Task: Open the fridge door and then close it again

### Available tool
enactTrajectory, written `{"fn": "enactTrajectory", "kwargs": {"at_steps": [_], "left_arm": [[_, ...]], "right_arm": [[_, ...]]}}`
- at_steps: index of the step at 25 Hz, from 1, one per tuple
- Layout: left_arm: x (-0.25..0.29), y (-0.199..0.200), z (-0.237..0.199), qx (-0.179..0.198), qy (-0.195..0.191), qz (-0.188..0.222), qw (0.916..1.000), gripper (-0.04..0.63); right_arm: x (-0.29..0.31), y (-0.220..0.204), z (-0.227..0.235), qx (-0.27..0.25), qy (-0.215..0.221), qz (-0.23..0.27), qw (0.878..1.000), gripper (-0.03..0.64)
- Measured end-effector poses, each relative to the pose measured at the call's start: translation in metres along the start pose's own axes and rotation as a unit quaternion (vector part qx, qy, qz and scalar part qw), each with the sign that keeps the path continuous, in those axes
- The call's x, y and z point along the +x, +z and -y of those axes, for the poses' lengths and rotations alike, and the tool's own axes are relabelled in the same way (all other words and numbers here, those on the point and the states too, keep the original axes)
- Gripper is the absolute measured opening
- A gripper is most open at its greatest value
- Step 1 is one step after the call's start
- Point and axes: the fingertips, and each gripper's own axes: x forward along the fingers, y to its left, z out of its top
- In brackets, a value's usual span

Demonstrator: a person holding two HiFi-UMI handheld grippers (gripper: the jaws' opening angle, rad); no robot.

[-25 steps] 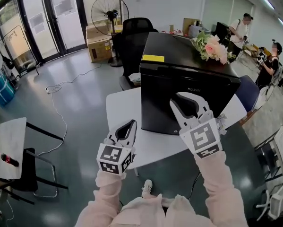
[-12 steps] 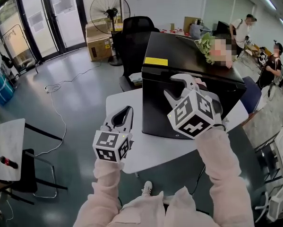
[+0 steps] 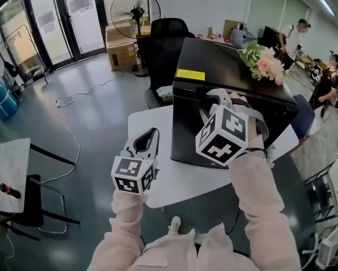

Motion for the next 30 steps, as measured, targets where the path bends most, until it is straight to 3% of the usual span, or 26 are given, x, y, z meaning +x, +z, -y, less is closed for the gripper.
{"fn": "enactTrajectory", "kwargs": {"at_steps": [12, 17, 30], "left_arm": [[-0.008, -0.001, 0.006, 0.002, 0.000, 0.000, 1.0000, 0.012], [-0.019, -0.005, 0.010, -0.003, 0.005, -0.003, 1.0000, 0.012], [-0.065, -0.007, 0.031, -0.010, 0.020, 0.001, 0.9998, 0.012]], "right_arm": [[0.000, 0.000, -0.002, -0.033, -0.003, -0.025, 0.999, 0.110], [-0.003, 0.001, -0.003, -0.022, -0.007, -0.011, 1.000, 0.104], [-0.011, 0.004, -0.007, -0.050, -0.020, -0.016, 0.998, 0.095]]}}
